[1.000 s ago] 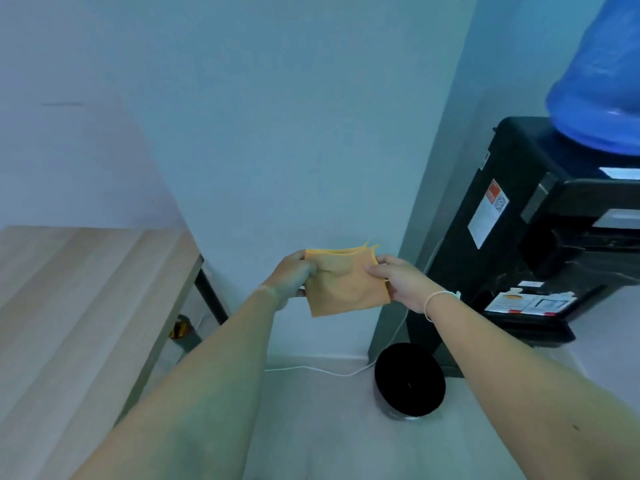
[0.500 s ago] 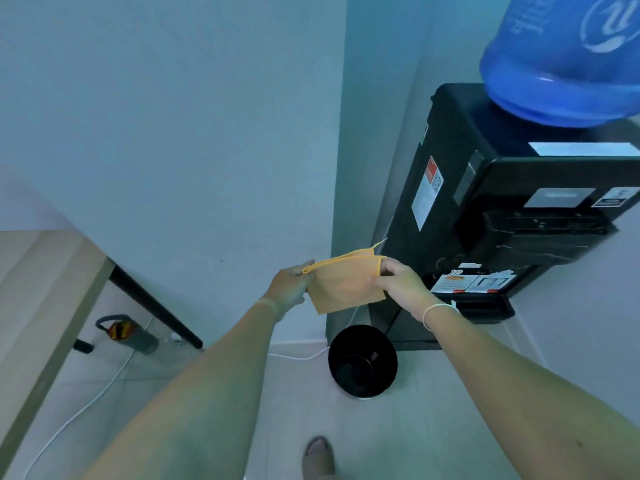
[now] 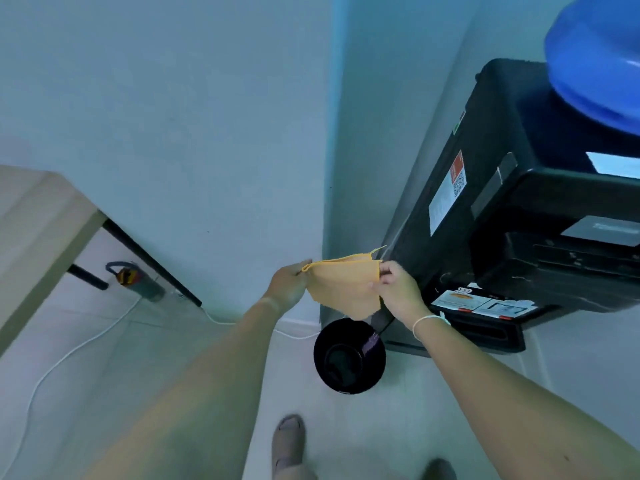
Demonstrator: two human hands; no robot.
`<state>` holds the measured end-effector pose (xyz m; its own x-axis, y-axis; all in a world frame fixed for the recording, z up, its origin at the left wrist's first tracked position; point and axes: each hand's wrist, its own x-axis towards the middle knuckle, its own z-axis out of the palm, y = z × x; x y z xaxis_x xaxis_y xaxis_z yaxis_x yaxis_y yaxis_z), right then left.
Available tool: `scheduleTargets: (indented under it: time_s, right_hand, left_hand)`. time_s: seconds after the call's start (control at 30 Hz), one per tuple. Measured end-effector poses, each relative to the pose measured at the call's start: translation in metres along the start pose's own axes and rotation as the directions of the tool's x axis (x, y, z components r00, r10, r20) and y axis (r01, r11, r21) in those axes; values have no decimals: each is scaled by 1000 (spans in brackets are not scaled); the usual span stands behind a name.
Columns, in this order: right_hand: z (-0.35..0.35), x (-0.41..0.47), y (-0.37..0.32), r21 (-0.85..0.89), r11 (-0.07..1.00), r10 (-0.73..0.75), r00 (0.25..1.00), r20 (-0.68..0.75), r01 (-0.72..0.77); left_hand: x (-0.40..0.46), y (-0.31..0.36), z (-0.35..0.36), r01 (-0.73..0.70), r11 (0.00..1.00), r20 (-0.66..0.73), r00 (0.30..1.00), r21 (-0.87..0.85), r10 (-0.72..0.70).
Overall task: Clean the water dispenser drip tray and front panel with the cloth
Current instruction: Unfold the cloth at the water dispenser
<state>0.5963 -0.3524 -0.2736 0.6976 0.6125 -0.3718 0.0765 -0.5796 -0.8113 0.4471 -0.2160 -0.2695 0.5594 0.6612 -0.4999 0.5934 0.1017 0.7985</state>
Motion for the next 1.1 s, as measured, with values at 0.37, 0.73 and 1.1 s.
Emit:
scheduleTargets:
  time_s: [0.37,0.73,1.1]
  right_hand:
    - [-34,18,92,49,996,53,951,304,-71]
    - [-4,62,225,-42,956,285,879,381,-292]
    - [45,88,334,4,943,302,864,403,-332]
  left_hand:
    - [-40,-30,102,75,947,-208,967,-312,-146]
    - [23,-138,180,99,923,-64,989,-371,-132]
    - [77,-247,238,29,928,-70,996,-372,-60]
